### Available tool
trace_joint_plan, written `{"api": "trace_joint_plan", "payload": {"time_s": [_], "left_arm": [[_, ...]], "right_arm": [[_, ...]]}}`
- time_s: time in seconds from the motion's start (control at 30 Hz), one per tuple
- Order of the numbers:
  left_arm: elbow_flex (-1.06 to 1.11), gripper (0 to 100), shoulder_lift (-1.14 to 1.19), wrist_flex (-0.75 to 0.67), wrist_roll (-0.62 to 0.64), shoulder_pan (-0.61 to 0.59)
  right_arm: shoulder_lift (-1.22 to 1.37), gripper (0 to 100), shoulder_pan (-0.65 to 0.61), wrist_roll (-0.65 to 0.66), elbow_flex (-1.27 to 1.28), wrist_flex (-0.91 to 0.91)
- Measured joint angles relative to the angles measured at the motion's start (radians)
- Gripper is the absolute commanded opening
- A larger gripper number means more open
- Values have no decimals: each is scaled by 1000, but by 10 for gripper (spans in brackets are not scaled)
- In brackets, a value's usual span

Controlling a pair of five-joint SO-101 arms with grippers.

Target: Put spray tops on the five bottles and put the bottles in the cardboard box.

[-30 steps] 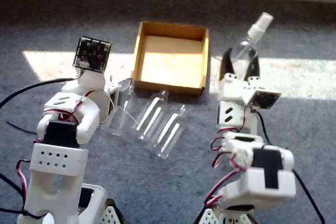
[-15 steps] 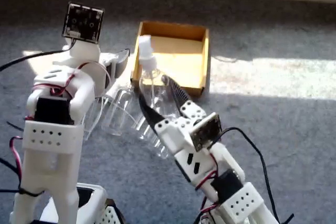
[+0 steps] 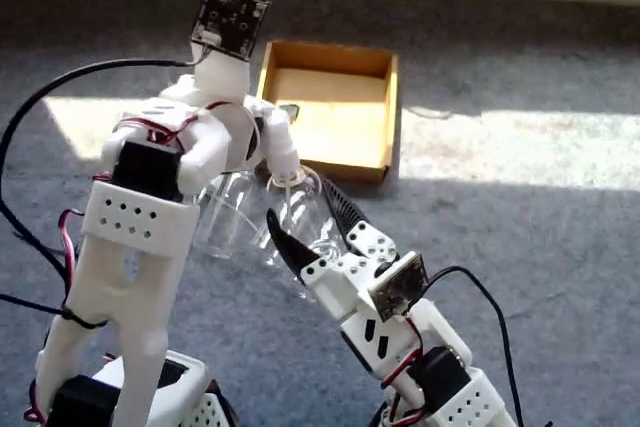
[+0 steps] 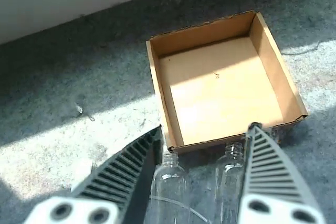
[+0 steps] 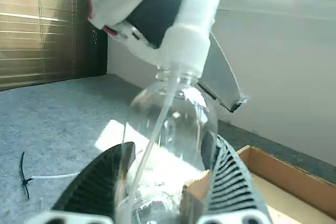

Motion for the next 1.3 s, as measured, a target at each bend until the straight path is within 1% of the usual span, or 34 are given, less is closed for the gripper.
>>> {"api": "trace_joint_plan", "payload": {"time_s": [0.1, 0.2, 0.37, 0.5, 0.67, 0.8, 1.13, 1.2, 1.3], "left_arm": [[0, 245, -20, 34, 20, 31], [0, 245, -26, 64, 28, 34], [17, 245, -32, 66, 28, 37], [48, 245, -71, 69, 29, 91], [83, 245, -175, 64, 29, 161], [109, 245, -229, 64, 29, 196], [117, 245, -244, 71, 29, 190], [97, 245, -244, 72, 26, 163], [54, 245, -242, 72, 26, 60]], "right_arm": [[-8, 5, 25, -2, 0, 0], [-9, 5, 31, -2, 0, 0], [-8, 5, 34, -2, 0, 0], [-18, 5, 34, -3, 0, 0], [-9, 5, 38, -3, 0, 0], [-8, 5, 35, -3, 0, 0], [-6, 5, 32, -3, 2, 6], [-6, 5, 35, -3, 0, 6], [-6, 5, 60, -3, 0, 6]]}}
